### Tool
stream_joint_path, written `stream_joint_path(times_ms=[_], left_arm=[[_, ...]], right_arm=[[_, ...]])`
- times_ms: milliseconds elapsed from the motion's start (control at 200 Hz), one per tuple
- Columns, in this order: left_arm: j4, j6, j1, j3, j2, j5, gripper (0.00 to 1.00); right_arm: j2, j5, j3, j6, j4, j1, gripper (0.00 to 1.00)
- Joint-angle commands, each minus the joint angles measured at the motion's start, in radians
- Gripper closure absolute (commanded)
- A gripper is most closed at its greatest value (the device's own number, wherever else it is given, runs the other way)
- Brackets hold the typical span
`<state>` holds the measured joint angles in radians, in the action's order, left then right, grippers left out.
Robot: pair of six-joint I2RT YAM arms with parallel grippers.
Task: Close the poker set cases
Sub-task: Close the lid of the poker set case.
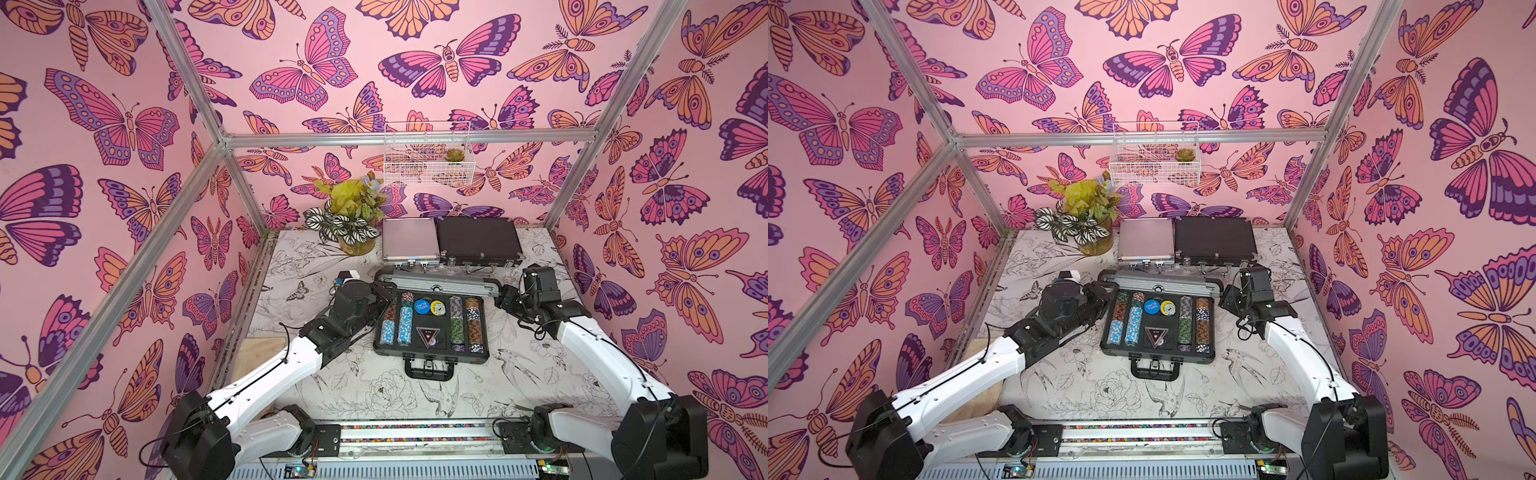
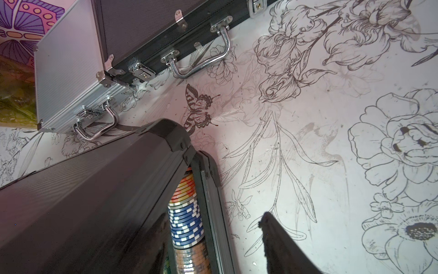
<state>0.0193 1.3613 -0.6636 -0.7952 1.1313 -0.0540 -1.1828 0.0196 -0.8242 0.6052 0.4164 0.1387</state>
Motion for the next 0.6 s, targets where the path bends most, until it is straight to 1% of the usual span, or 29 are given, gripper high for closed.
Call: stream_joint_path(times_ms=[0,220,386,431,506,596], left_arm=[[0.339,-0.04,0.029,0.036,-0.002,-0.11,0.56],[0.499,-0.105,0.075,0.01,-0.095,-0.157,0.51],[0.57,-0.162,0.166,0.0,-0.126,-0.17,0.49],[0.569,-0.182,0.189,-0.001,-0.123,-0.176,0.49],[0.559,-0.247,0.225,-0.023,-0.096,-0.18,0.49],[0.546,-0.328,0.241,-0.071,-0.039,-0.206,0.49]], right_arm=[[0.02,0.032,0.005,0.017,-0.018,0.001,0.37],[0.033,0.038,0.007,0.025,-0.017,0.008,0.37],[0.035,0.043,0.011,0.037,-0.024,0.025,0.37],[0.033,0.043,0.014,0.04,-0.026,0.033,0.37],[0.031,0.039,0.02,0.042,-0.027,0.048,0.37],[0.03,0.03,0.027,0.042,-0.028,0.058,0.37]])
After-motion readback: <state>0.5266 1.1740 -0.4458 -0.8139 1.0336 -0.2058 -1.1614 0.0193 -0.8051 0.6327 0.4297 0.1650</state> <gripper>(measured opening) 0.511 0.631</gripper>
